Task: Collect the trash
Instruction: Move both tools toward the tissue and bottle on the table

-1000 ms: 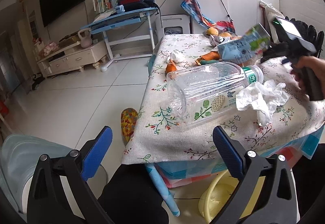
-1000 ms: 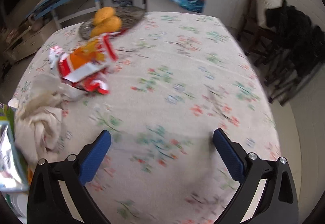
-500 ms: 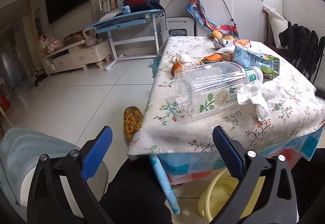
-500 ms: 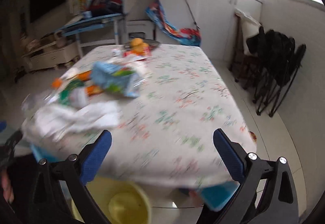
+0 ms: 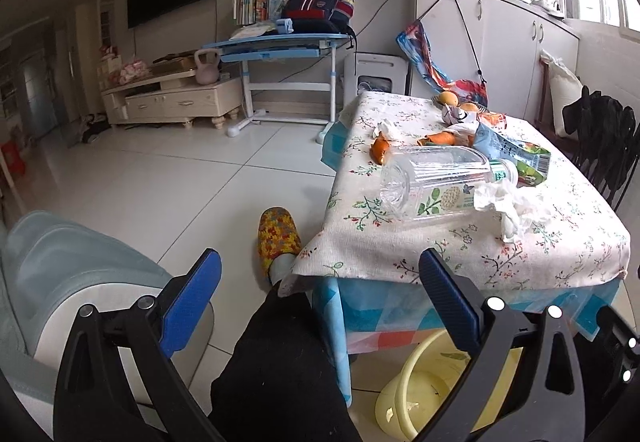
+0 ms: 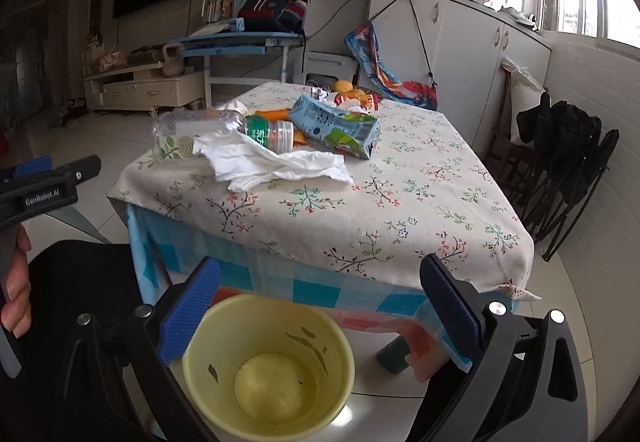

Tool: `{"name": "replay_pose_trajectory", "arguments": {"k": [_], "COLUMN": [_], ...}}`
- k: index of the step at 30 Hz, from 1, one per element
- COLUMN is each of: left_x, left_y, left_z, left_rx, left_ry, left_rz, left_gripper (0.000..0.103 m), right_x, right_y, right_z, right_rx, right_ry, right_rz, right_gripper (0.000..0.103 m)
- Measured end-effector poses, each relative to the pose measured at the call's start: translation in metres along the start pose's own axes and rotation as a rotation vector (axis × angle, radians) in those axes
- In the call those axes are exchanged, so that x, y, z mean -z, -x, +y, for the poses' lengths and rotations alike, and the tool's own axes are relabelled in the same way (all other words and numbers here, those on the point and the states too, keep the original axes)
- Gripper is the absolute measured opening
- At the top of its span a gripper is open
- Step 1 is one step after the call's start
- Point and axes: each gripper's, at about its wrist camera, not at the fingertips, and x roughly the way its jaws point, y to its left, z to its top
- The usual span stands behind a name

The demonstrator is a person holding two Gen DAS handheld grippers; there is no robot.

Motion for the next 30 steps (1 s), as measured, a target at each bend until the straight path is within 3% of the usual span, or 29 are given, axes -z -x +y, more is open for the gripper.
{"name": "replay_pose_trajectory", "arguments": {"k": [11,30], "left_x": [0.009,0.013], "left_y": [0.028,0.024], "left_z": [-0.034,-0.032], "left_rx": [-0.02,-0.039], "left_ry": [-0.155,-0.145], "left_rz": [-0.058,-0.027], "left_gripper": [0.096,0.096], "right_x": [0.01,0.011], "right_y": [0.012,0.018], "right_z": [-0.01,-0.023], "right_rx": [-0.022,-0.018], "right_ry": [-0.036,-0.07], "right_rz": [-0.004,-0.001], "right_gripper": [0.096,0.096]}}
